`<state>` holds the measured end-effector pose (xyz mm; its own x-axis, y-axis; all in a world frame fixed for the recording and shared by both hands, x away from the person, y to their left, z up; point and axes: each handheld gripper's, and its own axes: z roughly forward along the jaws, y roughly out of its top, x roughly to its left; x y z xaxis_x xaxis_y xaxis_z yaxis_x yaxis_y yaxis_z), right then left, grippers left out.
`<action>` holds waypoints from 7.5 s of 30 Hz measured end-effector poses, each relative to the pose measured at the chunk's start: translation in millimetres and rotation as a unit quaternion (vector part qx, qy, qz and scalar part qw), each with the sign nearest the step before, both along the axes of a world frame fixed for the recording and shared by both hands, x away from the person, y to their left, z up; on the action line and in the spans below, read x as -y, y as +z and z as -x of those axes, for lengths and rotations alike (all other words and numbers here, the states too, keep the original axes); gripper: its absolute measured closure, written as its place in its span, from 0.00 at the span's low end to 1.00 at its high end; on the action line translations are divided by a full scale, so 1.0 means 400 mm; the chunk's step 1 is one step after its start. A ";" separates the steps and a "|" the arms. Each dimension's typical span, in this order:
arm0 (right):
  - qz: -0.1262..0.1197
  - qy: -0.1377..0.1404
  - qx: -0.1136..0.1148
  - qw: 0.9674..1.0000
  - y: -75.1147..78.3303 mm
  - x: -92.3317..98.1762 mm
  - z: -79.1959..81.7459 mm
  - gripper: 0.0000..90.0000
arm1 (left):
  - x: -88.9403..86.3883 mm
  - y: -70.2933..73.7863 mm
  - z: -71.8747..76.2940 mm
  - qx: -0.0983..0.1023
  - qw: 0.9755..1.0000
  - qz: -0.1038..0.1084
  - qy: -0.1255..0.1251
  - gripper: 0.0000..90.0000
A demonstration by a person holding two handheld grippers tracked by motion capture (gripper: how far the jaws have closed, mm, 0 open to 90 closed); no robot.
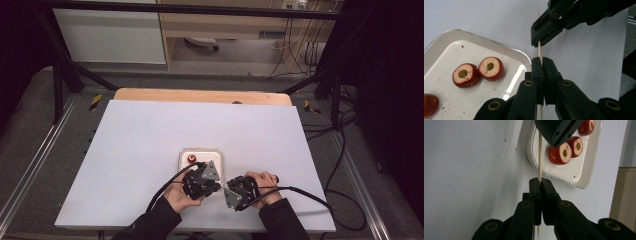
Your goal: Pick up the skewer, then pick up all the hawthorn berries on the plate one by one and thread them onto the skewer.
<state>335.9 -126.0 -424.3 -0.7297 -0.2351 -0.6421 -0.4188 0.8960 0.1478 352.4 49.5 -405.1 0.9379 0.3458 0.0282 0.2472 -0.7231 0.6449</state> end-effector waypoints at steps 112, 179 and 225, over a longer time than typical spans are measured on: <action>-0.200 -0.403 -0.373 0.812 0.059 -0.117 -0.221 0.37 | -0.342 -0.065 0.065 0.012 0.979 0.098 0.180 0.98; -0.571 -0.368 -0.397 0.617 0.067 0.003 -0.169 0.67 | -0.295 -0.071 0.087 0.020 0.968 0.131 0.212 0.98; -0.741 -0.297 -0.333 0.502 0.076 -0.022 -0.165 0.67 | -0.161 -0.032 0.051 -0.018 0.939 0.225 0.258 0.98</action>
